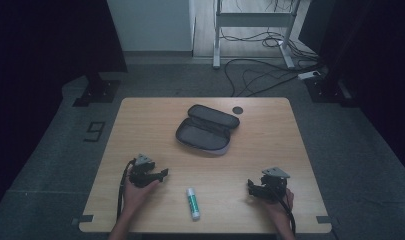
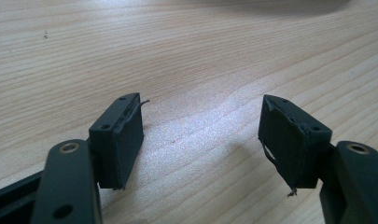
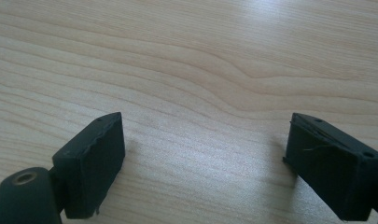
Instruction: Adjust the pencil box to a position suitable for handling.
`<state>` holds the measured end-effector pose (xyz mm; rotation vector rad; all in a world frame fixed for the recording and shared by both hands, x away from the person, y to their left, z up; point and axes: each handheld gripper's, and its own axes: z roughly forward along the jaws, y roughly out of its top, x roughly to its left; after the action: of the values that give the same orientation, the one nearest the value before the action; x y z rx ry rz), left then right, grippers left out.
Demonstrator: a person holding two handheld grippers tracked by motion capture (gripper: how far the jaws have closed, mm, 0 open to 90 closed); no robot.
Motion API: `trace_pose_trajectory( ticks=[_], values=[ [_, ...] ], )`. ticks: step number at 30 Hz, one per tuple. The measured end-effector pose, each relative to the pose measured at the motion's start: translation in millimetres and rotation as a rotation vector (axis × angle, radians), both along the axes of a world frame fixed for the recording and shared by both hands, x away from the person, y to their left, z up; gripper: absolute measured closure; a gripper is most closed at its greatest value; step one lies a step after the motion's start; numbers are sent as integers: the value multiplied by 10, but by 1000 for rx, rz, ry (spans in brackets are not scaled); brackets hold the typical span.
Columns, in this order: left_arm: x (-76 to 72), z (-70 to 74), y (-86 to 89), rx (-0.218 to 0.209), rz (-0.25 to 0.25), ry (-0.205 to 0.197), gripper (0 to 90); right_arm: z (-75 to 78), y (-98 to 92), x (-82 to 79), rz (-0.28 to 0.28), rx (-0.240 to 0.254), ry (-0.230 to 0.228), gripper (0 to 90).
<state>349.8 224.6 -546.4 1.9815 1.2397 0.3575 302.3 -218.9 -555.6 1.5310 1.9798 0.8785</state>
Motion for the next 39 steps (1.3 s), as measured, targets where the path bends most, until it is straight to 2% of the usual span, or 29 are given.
trace_pose_trajectory(
  ticks=[8, 11, 15, 27, 29, 37, 39],
  values=[
    [3, 1, 8, -6, 3, 3, 311, -1, -2, 1, 1, 4, 0, 113],
    [5, -1, 19, -33, 16, 10, 310, -1, -2, 1, 1, 3, -1, 114],
    [13, -2, 37, -48, 20, 13, 318, 0, -2, 1, 2, 2, 0, 114],
    [46, 23, 20, -35, 14, 22, 323, 1, -4, -1, -5, 1, -2, 124],
    [56, 36, 18, -50, 11, 25, 323, 1, -4, -1, -4, 1, -2, 124],
    [165, 121, -29, -70, 24, 28, 327, 2, -4, -6, 4, 5, -4, 140],
    [206, 148, -41, -73, 34, 29, 330, 2, -5, -2, 23, 4, -9, 146]
  ],
)
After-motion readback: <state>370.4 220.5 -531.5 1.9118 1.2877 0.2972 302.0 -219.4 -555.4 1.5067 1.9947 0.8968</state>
